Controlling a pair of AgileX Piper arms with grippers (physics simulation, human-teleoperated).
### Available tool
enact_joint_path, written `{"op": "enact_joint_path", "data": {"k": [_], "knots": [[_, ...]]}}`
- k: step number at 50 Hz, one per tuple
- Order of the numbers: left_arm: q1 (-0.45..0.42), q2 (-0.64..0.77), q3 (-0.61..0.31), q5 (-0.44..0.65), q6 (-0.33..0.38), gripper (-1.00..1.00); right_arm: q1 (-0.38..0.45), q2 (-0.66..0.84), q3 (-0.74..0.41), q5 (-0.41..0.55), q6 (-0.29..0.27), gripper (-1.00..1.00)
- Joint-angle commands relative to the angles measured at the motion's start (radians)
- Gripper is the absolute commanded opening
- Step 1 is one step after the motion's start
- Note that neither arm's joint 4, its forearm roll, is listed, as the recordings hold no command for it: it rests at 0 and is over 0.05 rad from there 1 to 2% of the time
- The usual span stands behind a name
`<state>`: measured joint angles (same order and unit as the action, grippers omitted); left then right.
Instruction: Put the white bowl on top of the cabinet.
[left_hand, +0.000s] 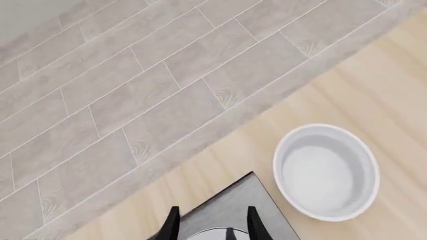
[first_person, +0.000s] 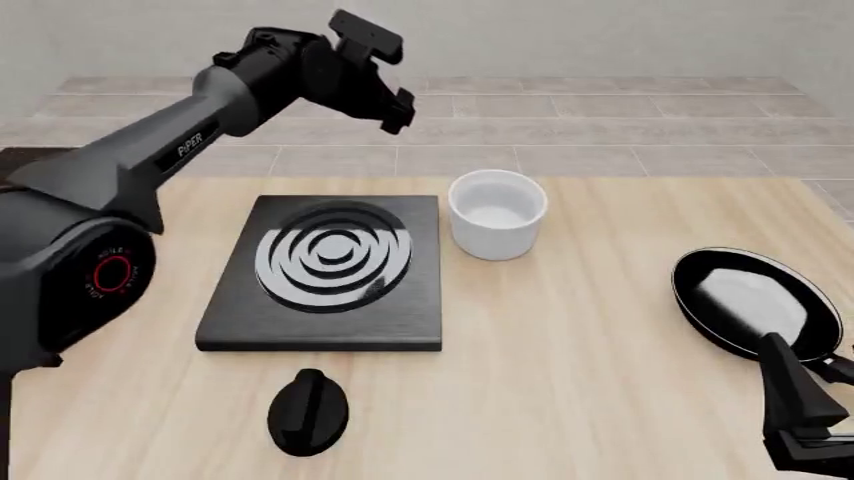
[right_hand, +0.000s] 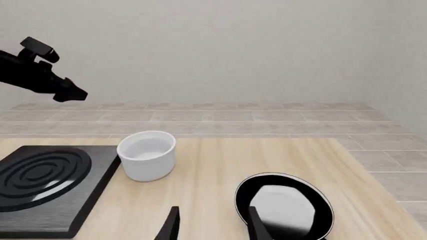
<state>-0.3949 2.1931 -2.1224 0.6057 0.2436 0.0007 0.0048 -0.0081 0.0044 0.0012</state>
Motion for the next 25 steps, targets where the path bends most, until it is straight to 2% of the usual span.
{"op": "enact_joint_path", "data": {"k": [1,16,25], "knots": [[0.003,0.106,-0.140,0.057,0.011,1.00,0.000,0.000,0.000,0.000,0.000,1.00],[-0.016,0.217,-0.257,0.089,0.015,1.00,0.000,0.000,0.000,0.000,0.000,1.00],[-0.028,0.302,-0.388,0.145,0.011,1.00,0.000,0.000,0.000,0.000,0.000,1.00]]}}
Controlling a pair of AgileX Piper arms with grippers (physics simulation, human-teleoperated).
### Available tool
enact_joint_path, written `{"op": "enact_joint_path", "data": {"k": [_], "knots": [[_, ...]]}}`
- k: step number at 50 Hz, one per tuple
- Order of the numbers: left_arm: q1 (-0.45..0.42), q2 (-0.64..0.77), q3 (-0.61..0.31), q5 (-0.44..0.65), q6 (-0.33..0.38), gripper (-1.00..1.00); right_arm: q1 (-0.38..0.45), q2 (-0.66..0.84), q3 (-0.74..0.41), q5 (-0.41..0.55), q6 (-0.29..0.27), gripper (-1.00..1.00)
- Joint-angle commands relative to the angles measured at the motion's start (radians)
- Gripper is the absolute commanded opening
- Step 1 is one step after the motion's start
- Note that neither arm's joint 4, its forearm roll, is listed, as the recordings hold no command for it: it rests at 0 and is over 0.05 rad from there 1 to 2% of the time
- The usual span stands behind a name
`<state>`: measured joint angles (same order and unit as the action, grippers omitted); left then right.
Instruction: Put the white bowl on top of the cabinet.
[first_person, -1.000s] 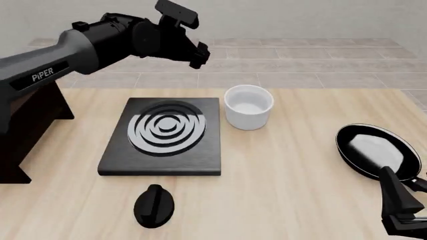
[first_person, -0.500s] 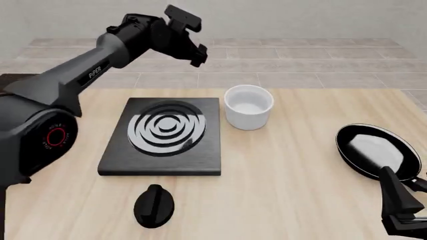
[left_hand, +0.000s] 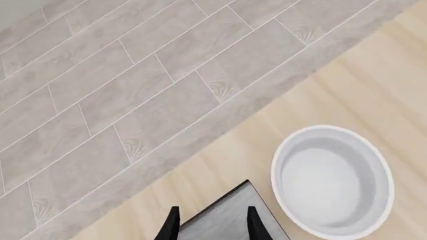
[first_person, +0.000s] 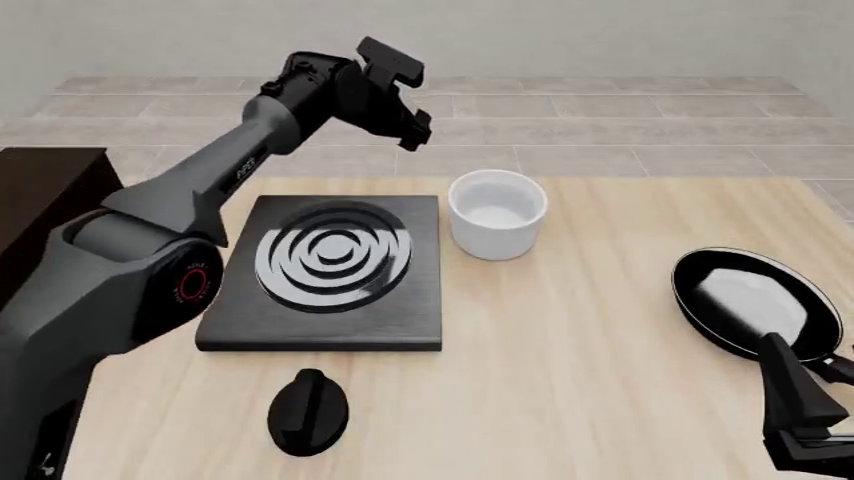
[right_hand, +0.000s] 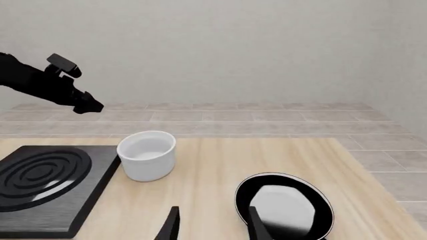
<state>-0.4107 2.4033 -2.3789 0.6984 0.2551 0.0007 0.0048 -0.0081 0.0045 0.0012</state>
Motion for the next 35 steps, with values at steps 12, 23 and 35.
{"op": "enact_joint_path", "data": {"k": [12,23,35], "knots": [[-0.040,0.137,-0.162,0.053,-0.013,1.00,0.000,0.000,0.000,0.000,0.000,1.00],[-0.058,0.229,-0.323,0.123,-0.011,1.00,0.000,0.000,0.000,0.000,0.000,1.00],[-0.073,0.297,-0.417,0.162,-0.016,1.00,0.000,0.000,0.000,0.000,0.000,1.00]]}}
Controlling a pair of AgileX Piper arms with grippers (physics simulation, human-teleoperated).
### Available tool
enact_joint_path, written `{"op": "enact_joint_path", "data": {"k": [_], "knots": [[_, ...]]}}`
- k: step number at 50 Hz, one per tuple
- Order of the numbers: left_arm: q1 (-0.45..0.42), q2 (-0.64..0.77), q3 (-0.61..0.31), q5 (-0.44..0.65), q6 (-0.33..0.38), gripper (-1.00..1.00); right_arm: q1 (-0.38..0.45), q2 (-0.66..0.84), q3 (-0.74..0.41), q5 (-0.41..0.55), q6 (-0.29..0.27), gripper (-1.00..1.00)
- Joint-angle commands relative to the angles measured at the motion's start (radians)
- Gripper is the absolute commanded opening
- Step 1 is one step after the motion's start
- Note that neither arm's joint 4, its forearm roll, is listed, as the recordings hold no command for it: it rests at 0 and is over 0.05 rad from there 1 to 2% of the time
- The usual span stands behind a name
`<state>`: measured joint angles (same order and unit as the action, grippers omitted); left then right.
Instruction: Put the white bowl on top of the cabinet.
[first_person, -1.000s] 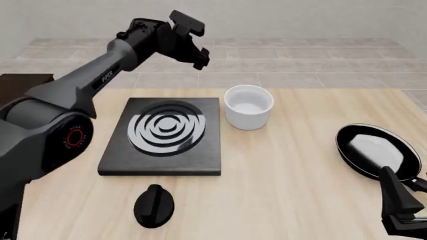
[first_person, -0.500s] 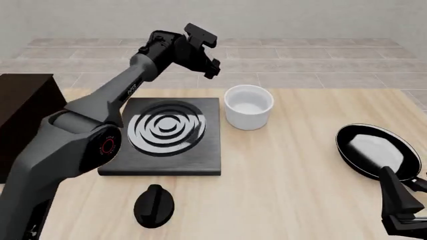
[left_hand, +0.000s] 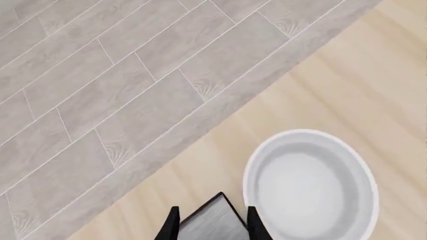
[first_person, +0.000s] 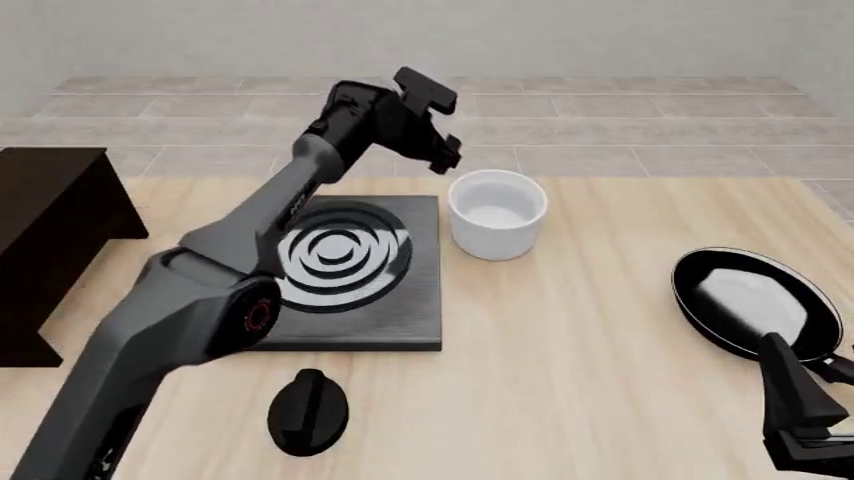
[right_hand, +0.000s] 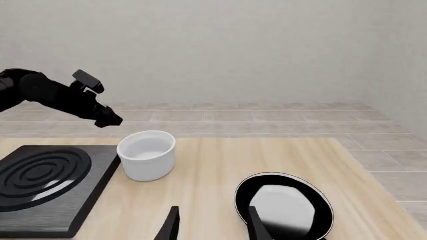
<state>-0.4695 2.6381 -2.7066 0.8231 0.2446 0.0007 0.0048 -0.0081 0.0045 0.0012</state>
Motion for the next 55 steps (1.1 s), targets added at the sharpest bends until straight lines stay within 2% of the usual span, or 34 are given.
{"op": "enact_joint_path", "data": {"k": [1,39,42,43,44,45,55], "knots": [[-0.016,0.064,-0.092,0.039,-0.004,1.00,0.000,0.000,0.000,0.000,0.000,1.00],[-0.061,0.190,-0.121,-0.002,-0.064,1.00,0.000,0.000,0.000,0.000,0.000,1.00],[-0.059,0.199,-0.120,-0.004,-0.076,1.00,0.000,0.000,0.000,0.000,0.000,1.00],[-0.056,0.205,-0.119,0.007,-0.109,1.00,0.000,0.000,0.000,0.000,0.000,1.00],[-0.054,0.210,-0.121,0.004,-0.102,1.00,0.000,0.000,0.000,0.000,0.000,1.00],[-0.057,0.213,-0.120,0.010,-0.127,1.00,0.000,0.000,0.000,0.000,0.000,1.00],[-0.067,0.236,-0.121,0.010,-0.140,1.00,0.000,0.000,0.000,0.000,0.000,1.00]]}}
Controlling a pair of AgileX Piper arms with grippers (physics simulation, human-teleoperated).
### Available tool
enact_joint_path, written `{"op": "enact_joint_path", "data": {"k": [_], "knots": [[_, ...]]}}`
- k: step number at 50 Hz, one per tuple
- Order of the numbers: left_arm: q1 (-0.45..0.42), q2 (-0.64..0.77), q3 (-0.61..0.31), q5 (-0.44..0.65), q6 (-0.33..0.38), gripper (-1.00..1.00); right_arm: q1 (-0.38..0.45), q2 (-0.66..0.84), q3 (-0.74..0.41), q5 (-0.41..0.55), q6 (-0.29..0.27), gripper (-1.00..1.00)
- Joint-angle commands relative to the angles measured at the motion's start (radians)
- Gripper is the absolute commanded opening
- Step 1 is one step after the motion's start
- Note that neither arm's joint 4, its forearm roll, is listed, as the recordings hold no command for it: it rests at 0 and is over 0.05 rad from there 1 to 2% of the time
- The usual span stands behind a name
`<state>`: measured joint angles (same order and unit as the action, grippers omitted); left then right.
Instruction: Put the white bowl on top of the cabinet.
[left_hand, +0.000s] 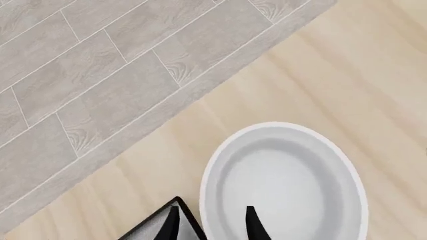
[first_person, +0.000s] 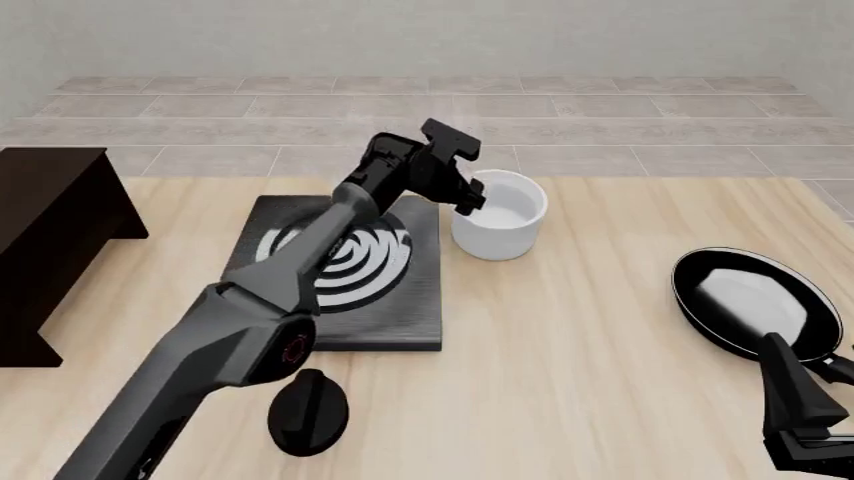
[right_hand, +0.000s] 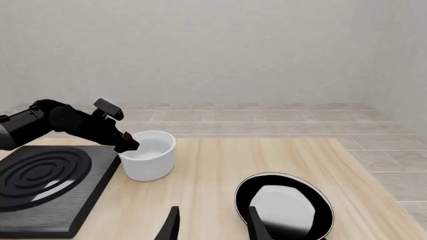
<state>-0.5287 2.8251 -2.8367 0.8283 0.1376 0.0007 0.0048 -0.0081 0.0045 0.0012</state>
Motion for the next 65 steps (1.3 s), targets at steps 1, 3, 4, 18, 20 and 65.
{"op": "enact_joint_path", "data": {"k": [1,3,4,18,20,65], "knots": [[-0.008,0.049,0.009,0.005,-0.033,1.00,0.000,0.000,0.000,0.000,0.000,1.00],[-0.011,0.052,0.009,0.005,-0.043,1.00,0.000,0.000,0.000,0.000,0.000,1.00],[-0.011,0.053,0.009,0.005,-0.043,1.00,0.000,0.000,0.000,0.000,0.000,1.00],[-0.008,0.080,0.007,0.003,-0.098,1.00,0.000,0.000,0.000,0.000,0.000,1.00],[-0.004,0.083,0.007,0.001,-0.098,1.00,0.000,0.000,0.000,0.000,0.000,1.00],[-0.047,-0.189,0.310,-0.144,-0.126,-1.00,0.000,0.000,0.000,0.000,0.000,1.00]]}}
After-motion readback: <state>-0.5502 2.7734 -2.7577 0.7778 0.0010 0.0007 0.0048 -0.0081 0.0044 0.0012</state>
